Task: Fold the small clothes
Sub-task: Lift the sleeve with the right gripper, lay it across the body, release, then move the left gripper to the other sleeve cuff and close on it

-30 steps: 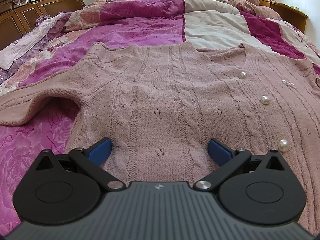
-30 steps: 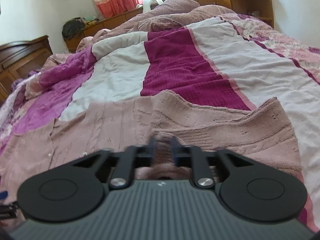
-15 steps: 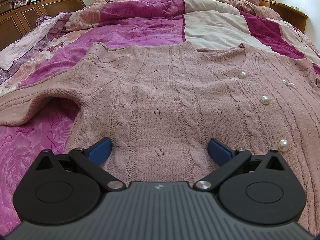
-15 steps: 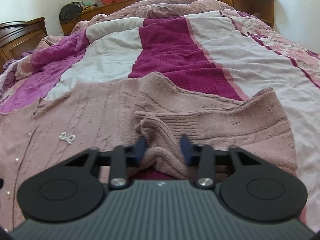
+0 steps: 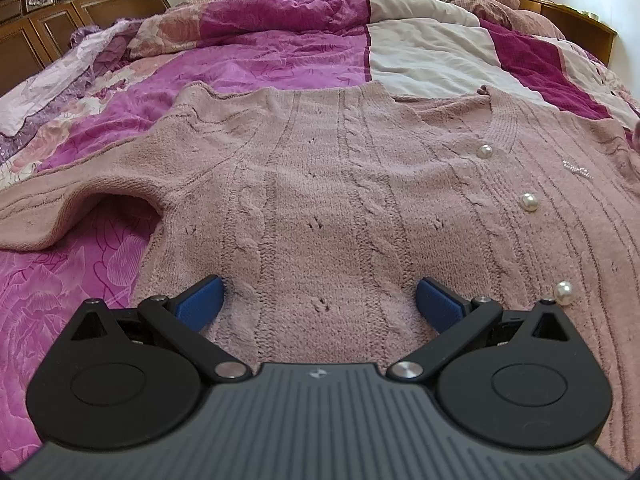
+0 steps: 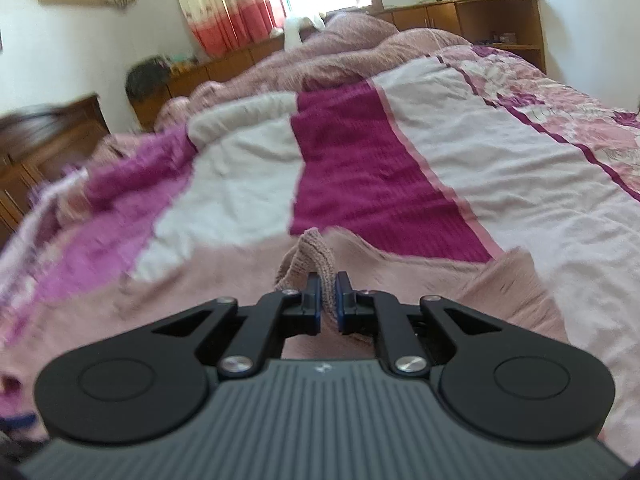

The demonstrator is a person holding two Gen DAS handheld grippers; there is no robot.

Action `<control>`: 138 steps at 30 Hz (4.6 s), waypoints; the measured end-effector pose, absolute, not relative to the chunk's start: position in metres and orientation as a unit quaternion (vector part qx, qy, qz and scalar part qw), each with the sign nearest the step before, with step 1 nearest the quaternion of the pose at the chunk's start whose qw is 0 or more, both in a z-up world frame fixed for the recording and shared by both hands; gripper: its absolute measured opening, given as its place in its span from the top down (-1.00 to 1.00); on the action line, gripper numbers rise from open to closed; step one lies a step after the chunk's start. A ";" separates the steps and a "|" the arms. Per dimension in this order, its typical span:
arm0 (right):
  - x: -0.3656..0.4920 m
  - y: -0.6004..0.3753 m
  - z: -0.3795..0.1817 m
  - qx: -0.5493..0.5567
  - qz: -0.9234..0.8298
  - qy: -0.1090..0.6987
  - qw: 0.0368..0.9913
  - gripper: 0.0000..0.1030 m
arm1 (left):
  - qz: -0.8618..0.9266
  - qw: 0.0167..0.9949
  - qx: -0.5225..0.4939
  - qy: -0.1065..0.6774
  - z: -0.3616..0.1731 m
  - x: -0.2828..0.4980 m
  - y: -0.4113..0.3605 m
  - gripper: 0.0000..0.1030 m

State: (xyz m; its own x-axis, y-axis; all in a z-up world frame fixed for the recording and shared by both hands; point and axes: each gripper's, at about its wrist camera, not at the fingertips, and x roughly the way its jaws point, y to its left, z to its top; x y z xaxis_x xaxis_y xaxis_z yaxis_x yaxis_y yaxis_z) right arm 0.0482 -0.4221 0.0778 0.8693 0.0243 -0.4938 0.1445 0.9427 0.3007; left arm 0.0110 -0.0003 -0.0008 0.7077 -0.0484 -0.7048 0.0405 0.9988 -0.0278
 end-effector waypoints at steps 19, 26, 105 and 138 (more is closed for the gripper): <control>0.091 -0.289 0.166 0.284 0.127 0.146 0.939 0.81 | 0.028 0.940 -0.059 0.334 0.070 -0.005 0.071 -1.00; 0.105 -0.206 0.126 0.256 0.183 0.204 0.927 0.81 | 0.051 0.940 -0.048 0.334 0.072 -0.020 0.092 -1.00; 0.011 -0.278 0.012 0.096 0.071 0.319 0.940 -0.34 | 0.283 0.870 -0.229 0.334 0.012 0.035 0.276 -1.00; 0.010 -0.280 0.013 0.113 0.060 0.320 0.939 -0.35 | 0.249 0.892 -0.226 0.302 0.018 0.066 0.286 -0.04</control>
State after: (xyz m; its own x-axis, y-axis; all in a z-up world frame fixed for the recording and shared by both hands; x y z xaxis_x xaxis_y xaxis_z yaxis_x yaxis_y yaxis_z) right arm 0.0101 -0.2796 0.0128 0.7887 0.1843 -0.5865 -0.0395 0.9672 0.2509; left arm 0.0656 0.2861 0.0184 0.6936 0.3071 -0.6516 -0.5805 0.7739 -0.2532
